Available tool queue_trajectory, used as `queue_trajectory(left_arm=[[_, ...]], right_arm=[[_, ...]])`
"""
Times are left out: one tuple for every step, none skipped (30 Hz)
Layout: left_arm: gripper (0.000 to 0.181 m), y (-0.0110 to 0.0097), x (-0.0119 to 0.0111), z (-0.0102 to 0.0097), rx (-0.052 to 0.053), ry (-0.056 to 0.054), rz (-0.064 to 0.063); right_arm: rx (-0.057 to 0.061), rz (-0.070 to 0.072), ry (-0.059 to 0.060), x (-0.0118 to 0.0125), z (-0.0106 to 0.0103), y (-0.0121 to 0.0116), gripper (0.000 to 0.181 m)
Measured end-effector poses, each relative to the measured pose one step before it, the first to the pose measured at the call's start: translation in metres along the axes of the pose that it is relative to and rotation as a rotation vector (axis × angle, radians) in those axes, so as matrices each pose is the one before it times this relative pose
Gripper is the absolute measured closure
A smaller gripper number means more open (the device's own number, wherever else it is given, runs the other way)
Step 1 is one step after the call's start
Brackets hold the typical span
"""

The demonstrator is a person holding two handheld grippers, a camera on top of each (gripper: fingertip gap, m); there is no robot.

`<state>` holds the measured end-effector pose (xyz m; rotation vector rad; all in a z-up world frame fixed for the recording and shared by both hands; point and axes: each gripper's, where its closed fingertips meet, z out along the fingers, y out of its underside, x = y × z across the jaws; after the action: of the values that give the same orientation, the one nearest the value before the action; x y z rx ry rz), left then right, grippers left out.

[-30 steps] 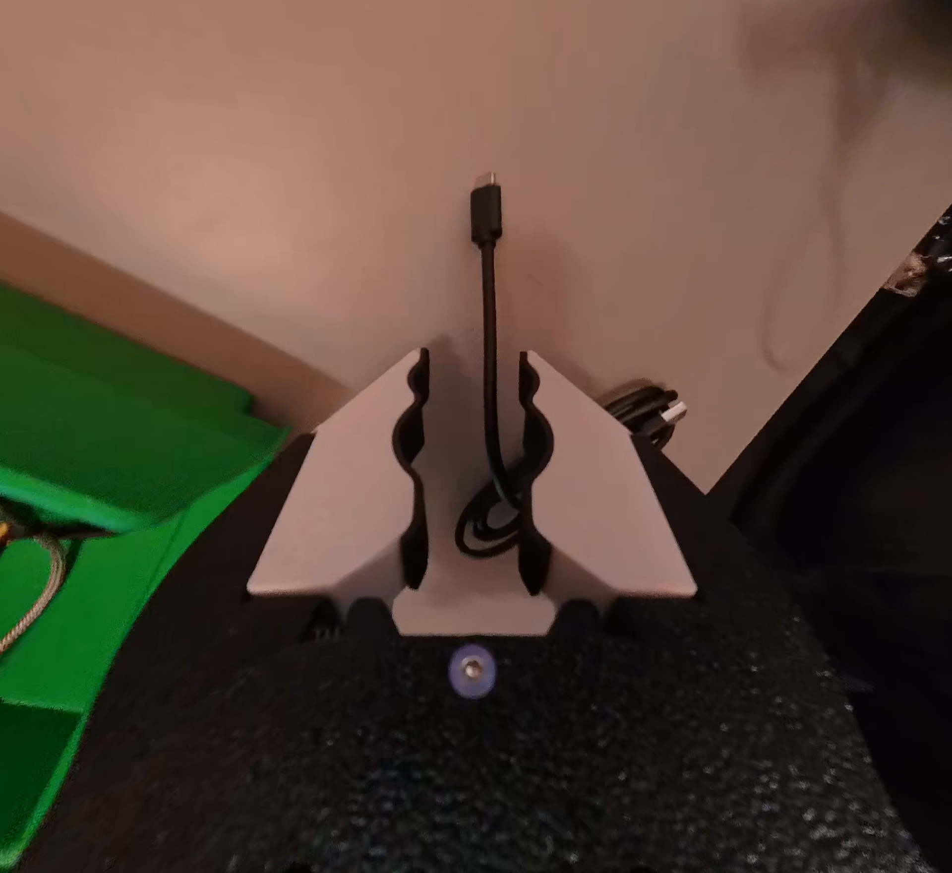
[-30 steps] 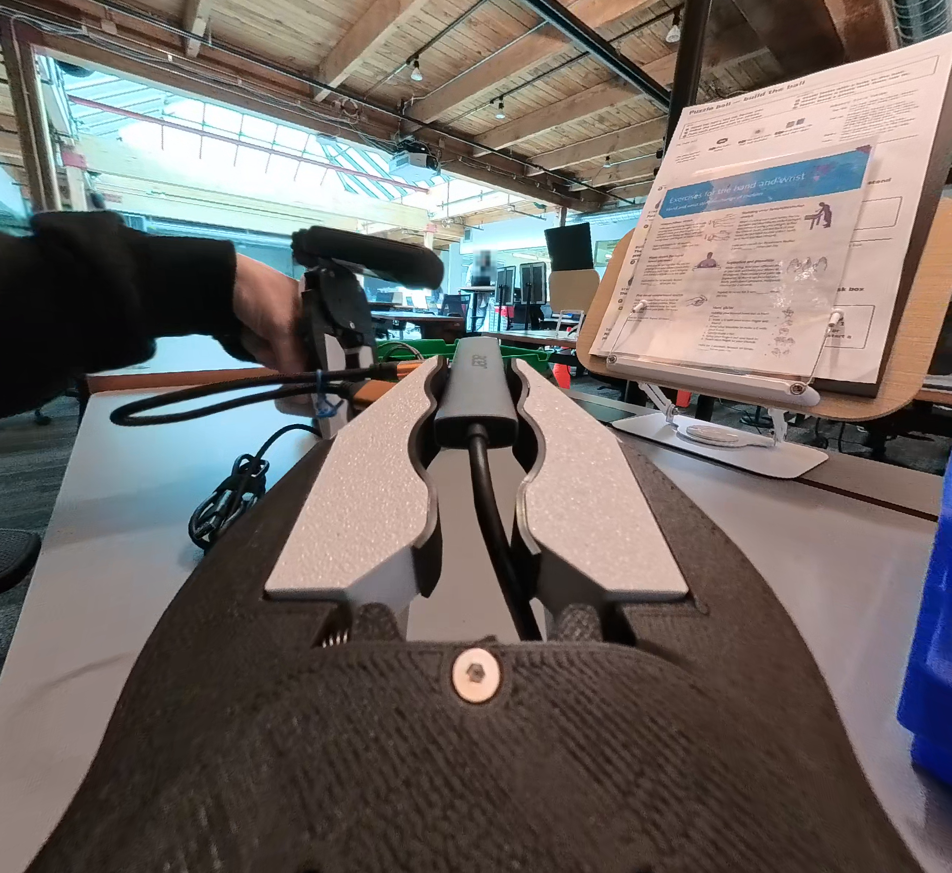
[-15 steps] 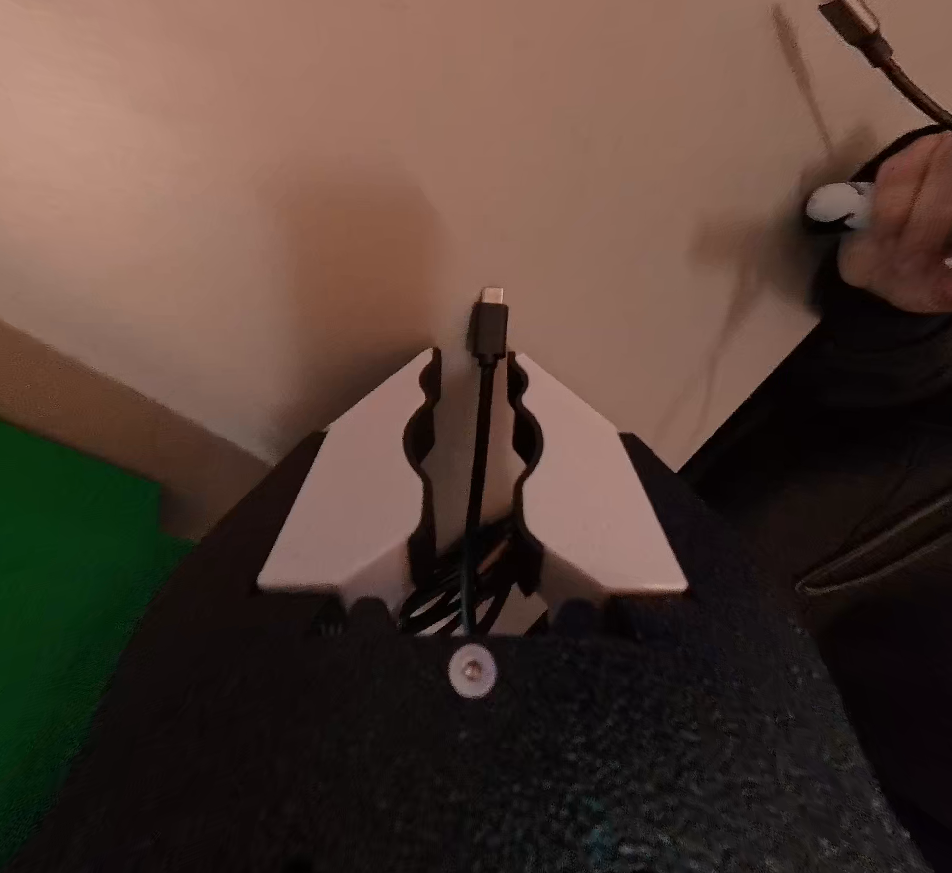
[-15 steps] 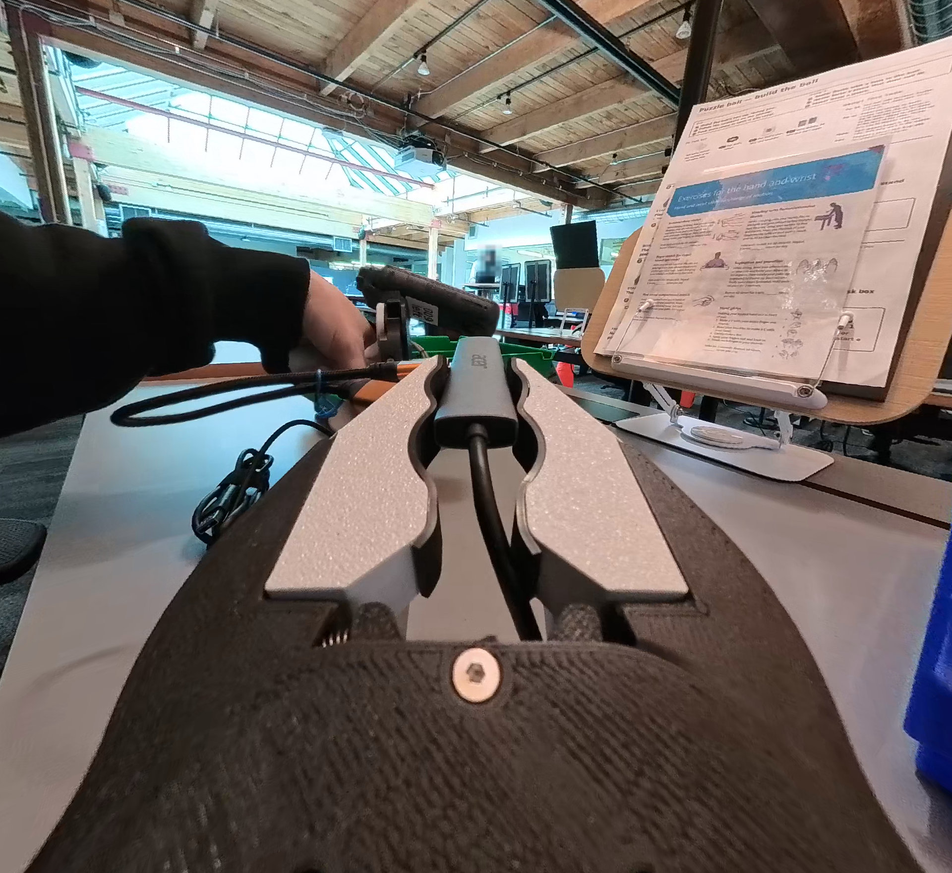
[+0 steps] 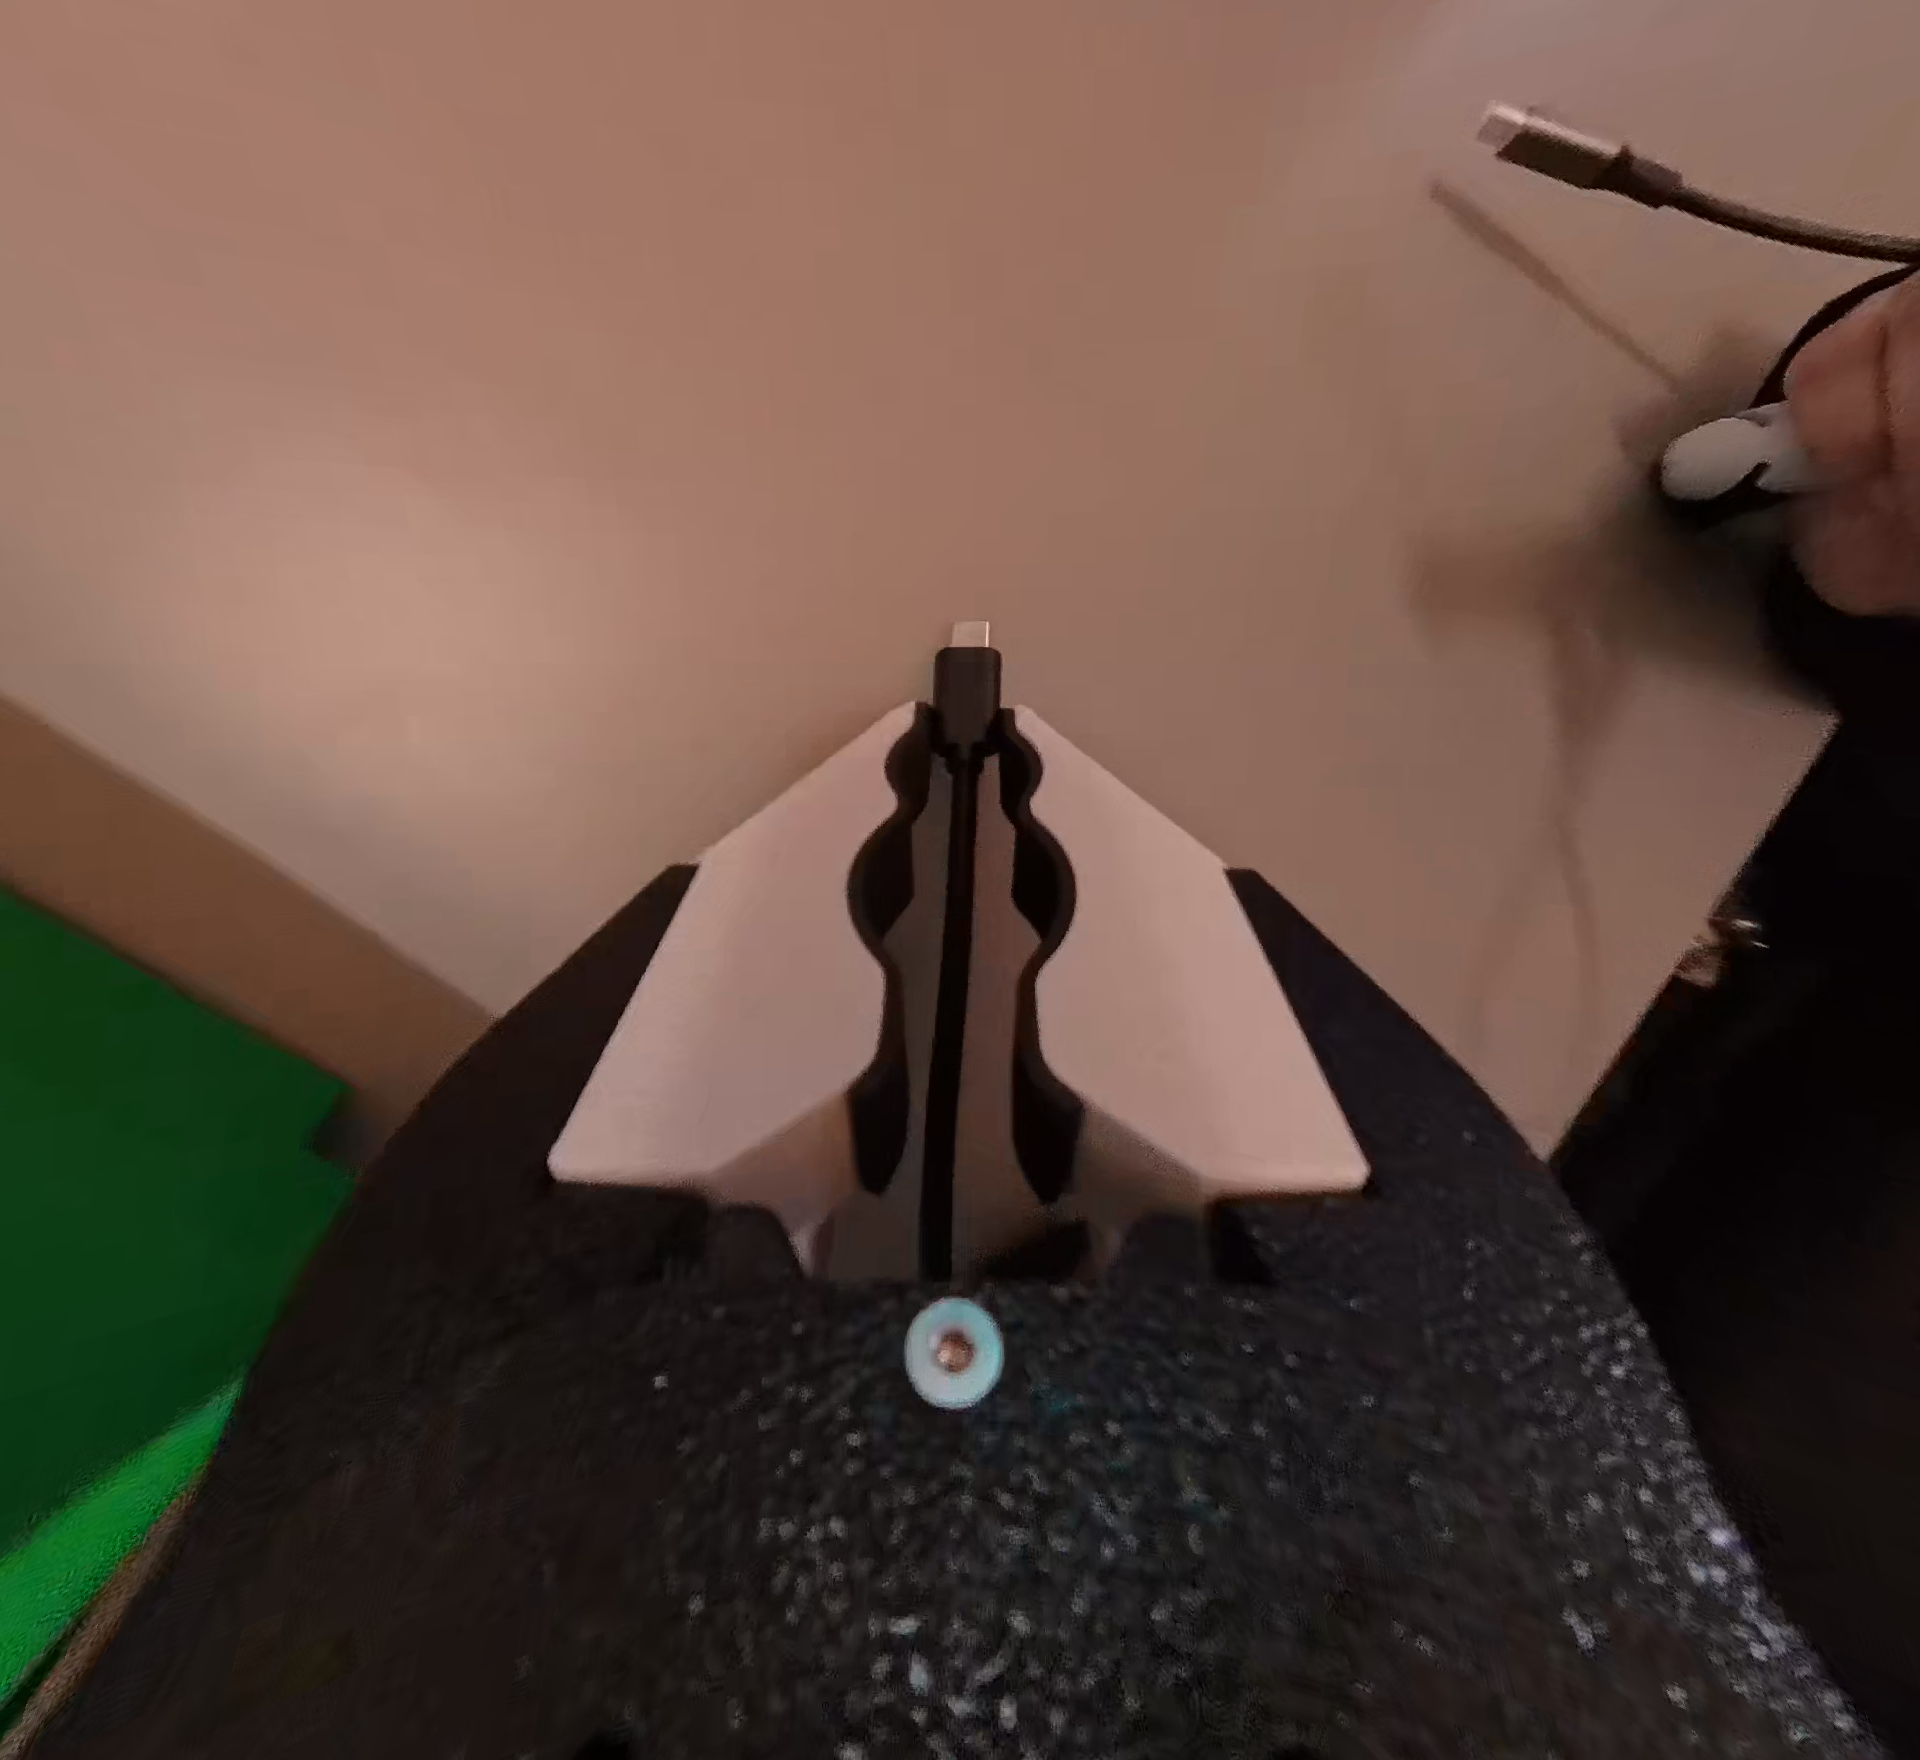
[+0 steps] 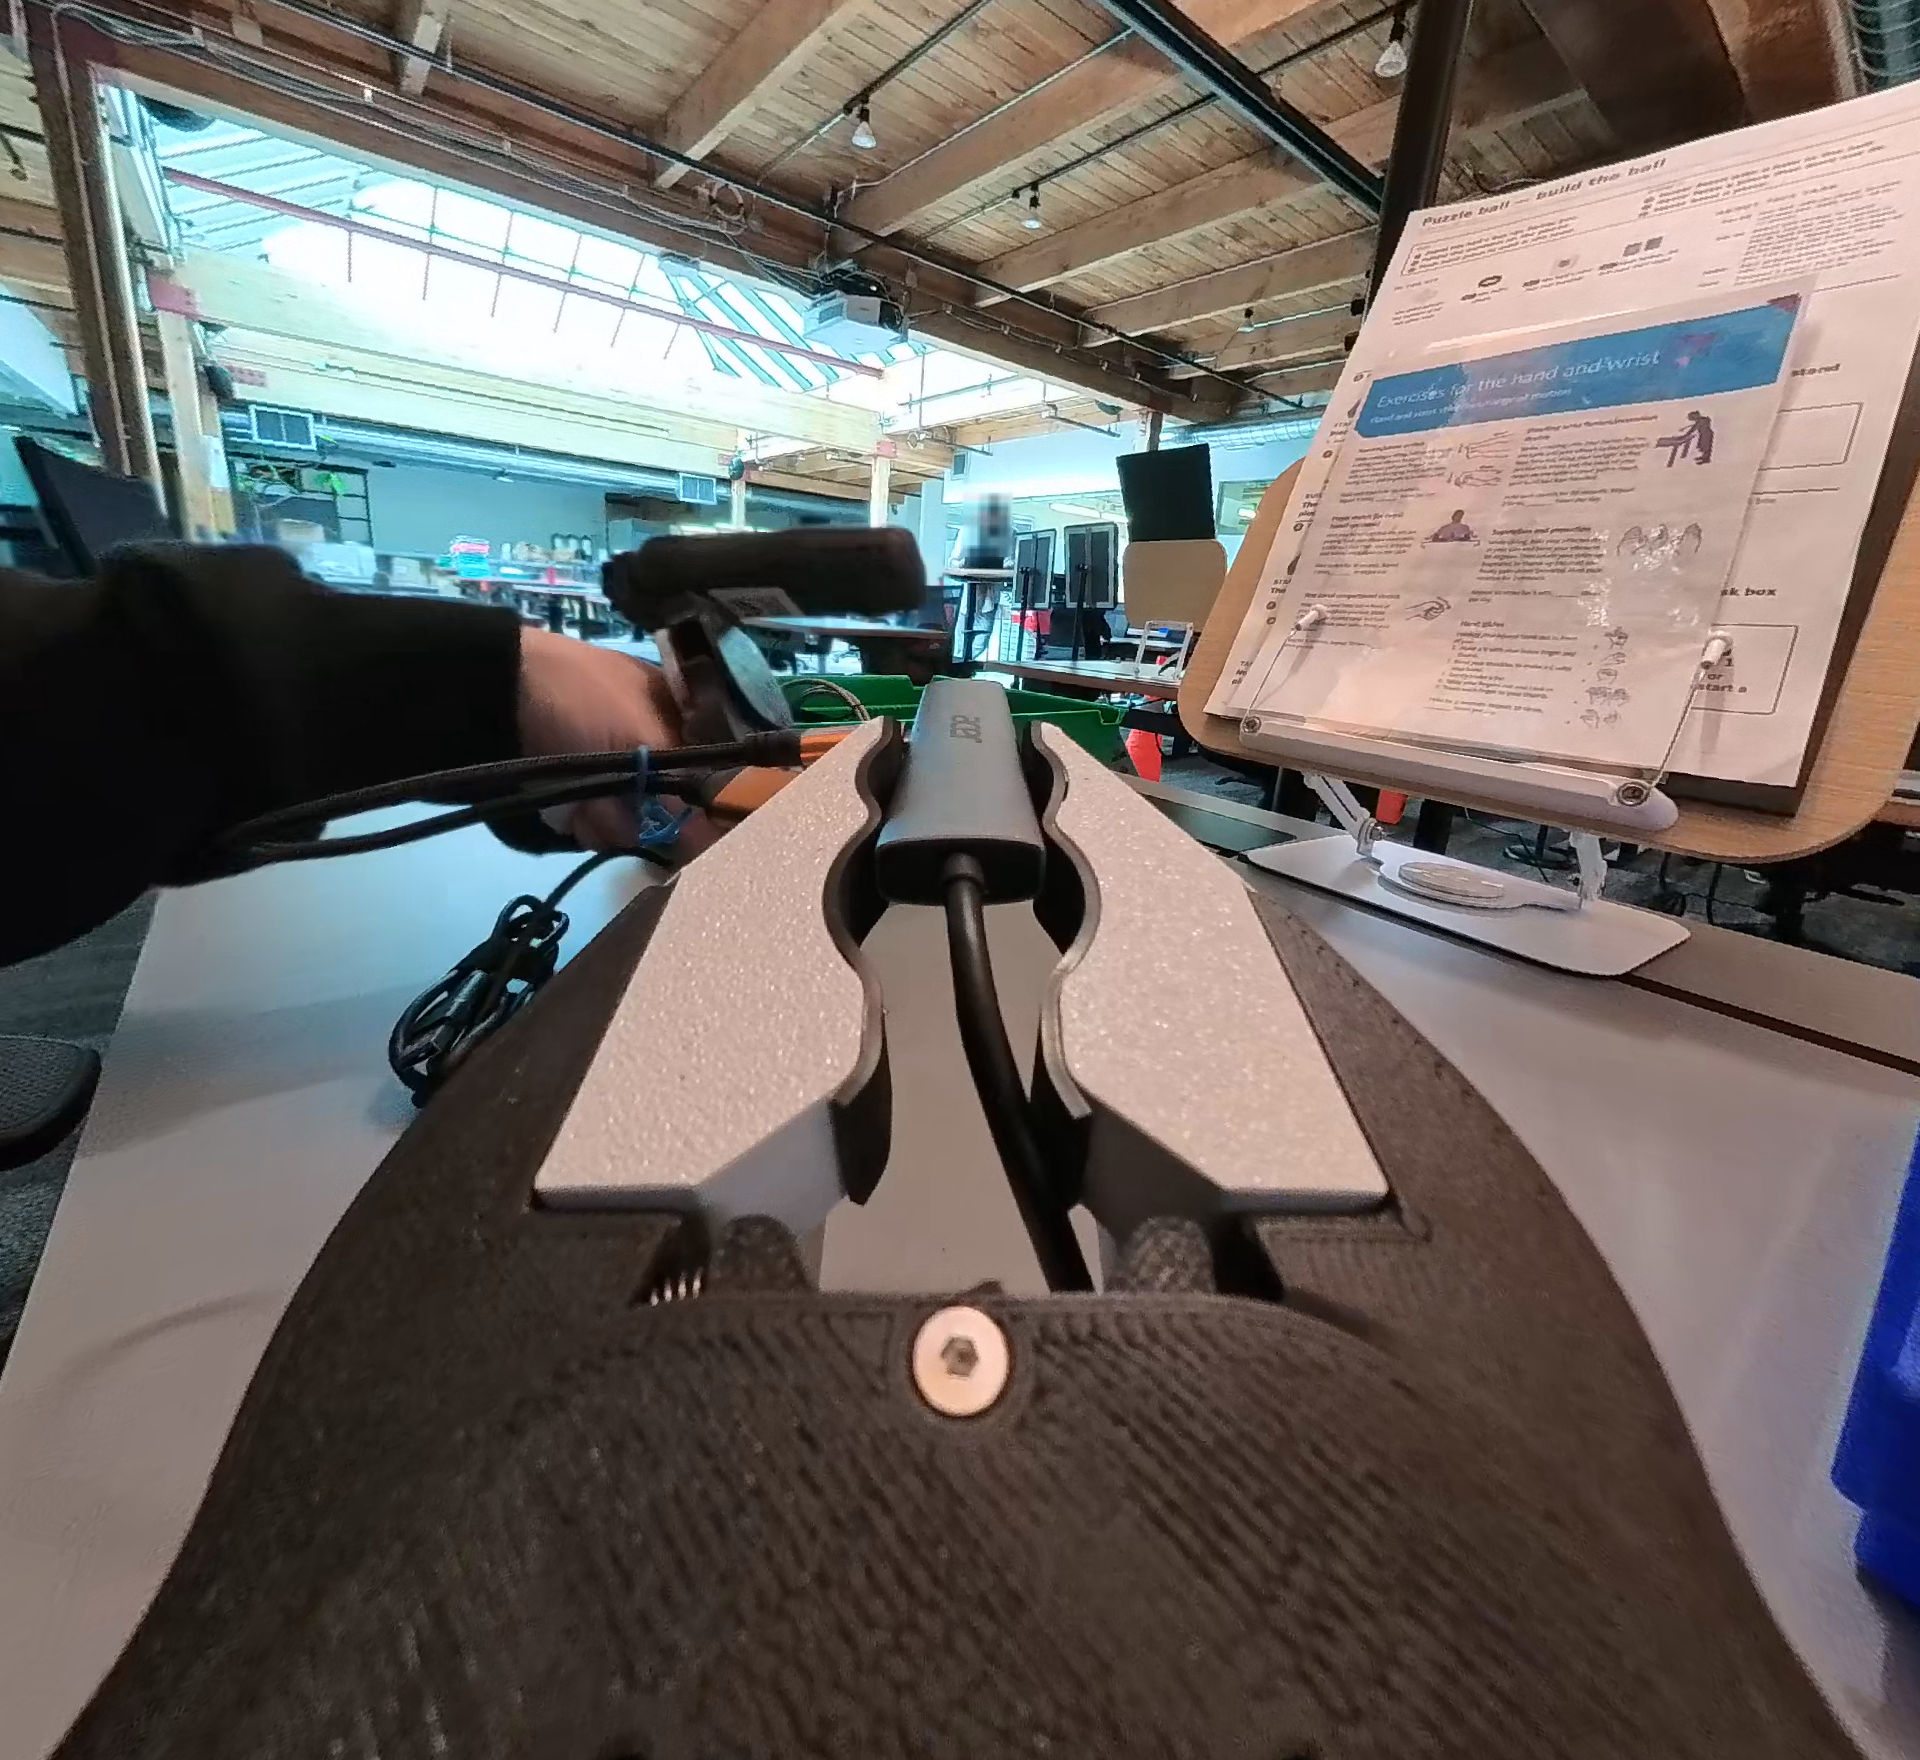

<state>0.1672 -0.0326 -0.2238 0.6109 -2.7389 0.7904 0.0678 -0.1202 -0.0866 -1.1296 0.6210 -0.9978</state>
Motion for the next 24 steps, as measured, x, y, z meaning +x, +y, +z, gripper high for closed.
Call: queue_trajectory(left_arm=[[0.171, -0.00280, 0.00193, -0.00415, 0.0390, -0.0252, 0.0291], [0.171, -0.00388, 0.00350, -0.00583, 0.0416, -0.0210, 0.0278], [0.171, -0.00459, 0.00366, -0.00724, 0.0415, -0.0270, 0.0236], [0.171, -0.00494, 0.00440, -0.00860, 0.0367, -0.0285, 0.0241], [0.171, -0.00592, 0.00529, -0.00964, 0.0368, -0.0317, 0.0260], [0.171, -0.00622, 0.00591, -0.01017, 0.0306, -0.0342, 0.0222], [0.171, -0.00629, 0.00778, -0.00970, 0.0246, -0.0285, 0.0283], [0.171, -0.00634, 0.00898, -0.00834, 0.0197, -0.0245, 0.0280], [0.171, -0.00581, 0.00986, -0.00657, 0.0118, -0.0179, 0.0269], [0.171, -0.00508, 0.00882, -0.00507, 0.0069, -0.0198, 0.0275], [0.171, -0.00472, 0.00663, -0.00361, 0.0053, -0.0253, 0.0227], [0.171, -0.00439, 0.00605, -0.00284, 0.0055, -0.0192, 0.0143], [0.171, -0.00452, 0.00661, -0.00206, 0.0087, -0.0046, 0.0040], [0.171, -0.00463, 0.00592, -0.00099, 0.0142, 0.0000, -0.0044], [0.171, -0.00339, 0.00355, 0.00024, 0.0104, -0.0066, -0.0120], [0.171, -0.00160, 0.00202, 0.00140, 0.0039, -0.0101, -0.0125], [0.171, 0.00042, 0.00292, 0.00229, -0.0050, 0.0030, -0.0099], [0.171, -0.00009, 0.00288, 0.00254, 0.0019, 0.0068, -0.0165], [0.171, -0.00147, 0.00252, 0.00182, 0.0133, 0.0091, -0.0241], [0.171, -0.00131, 0.00313, 0.00122, 0.0127, 0.0185, -0.0293], [0.171, -0.00136, 0.00201, 0.00068, 0.0134, 0.0149, -0.0300], [0.171, -0.00049, 0.00043, 0.00031, 0.0078, 0.0062, -0.0236], [0.171, 0.00022, -0.00016, 0.00018, 0.0007, 0.0017, -0.0137], [0.171, 0.00017, -0.00028, 0.00003, -0.0002, 0.0005, -0.0079]], right_arm=[[-0.0005, -0.0010, 0.0011, 0.00000, -0.00003, 0.00006, 0.159], [-0.0014, -0.0014, -0.0019, -0.00038, 0.00015, 0.00016, 0.159], [-0.0019, -0.0030, -0.0012, -0.00048, 0.00017, 0.00022, 0.159], [-0.0031, -0.0041, -0.0007, -0.00060, 0.00025, 0.00032, 0.159], [-0.0152, -0.0001, 0.0011, -0.00043, 0.00074, 0.00165, 0.159], [-0.0349, 0.0026, 0.0179, 0.00216, 0.00155, 0.00399, 0.159], [-0.0323, -0.0016, 0.0260, 0.00323, 0.00154, 0.00363, 0.159], [-0.0103, -0.0052, 0.0043, 0.00003, 0.00093, 0.00078, 0.159], [0.0027, 0.0029, -0.0132, -0.00241, 0.00063, -0.00061, 0.159], [0.0042, 0.0136, -0.0085, -0.00148, 0.00049, -0.00040, 0.159], [0.0010, 0.0157, 0.0046, 0.00041, 0.00038, 0.00051, 0.159], [-0.0025, 0.0103, 0.0098, 0.00138, 0.00033, 0.00093, 0.159], [-0.0015, 0.0006, 0.0010, 0.00001, -0.00007, 0.00022, 0.159], [0.0019, -0.0029, -0.0020, -0.00032, -0.00037, -0.00050, 0.159], [0.0053, -0.0020, 0.0014, 0.00010, -0.00032, -0.00114, 0.159], [0.0066, 0.0004, -0.0025, -0.00057, -0.00036, -0.00136, 0.159], [0.0066, 0.0032, -0.0082, -0.00139, -0.00020, -0.00142, 0.159], [0.0111, 0.0047, -0.0048, -0.00111, -0.00014, -0.00181, 0.159], [0.0102, 0.0070, -0.0008, -0.00042, -0.00008, -0.00145, 0.159], [0.0039, 0.0067, -0.0045, -0.00079, 0.00014, -0.00027, 0.159], [-0.0001, 0.0008, -0.0060, -0.00099, 0.00019, 0.00027, 0.159], [0.0016, -0.0052, -0.0015, -0.00053, -0.00021, 0.00007, 0.159], [0.0014, -0.0043, 0.0000, -0.00032, -0.00006, -0.00015, 0.159], [-0.0011, -0.0008, -0.0050, -0.00091, 0.00032, 0.00006, 0.159]])
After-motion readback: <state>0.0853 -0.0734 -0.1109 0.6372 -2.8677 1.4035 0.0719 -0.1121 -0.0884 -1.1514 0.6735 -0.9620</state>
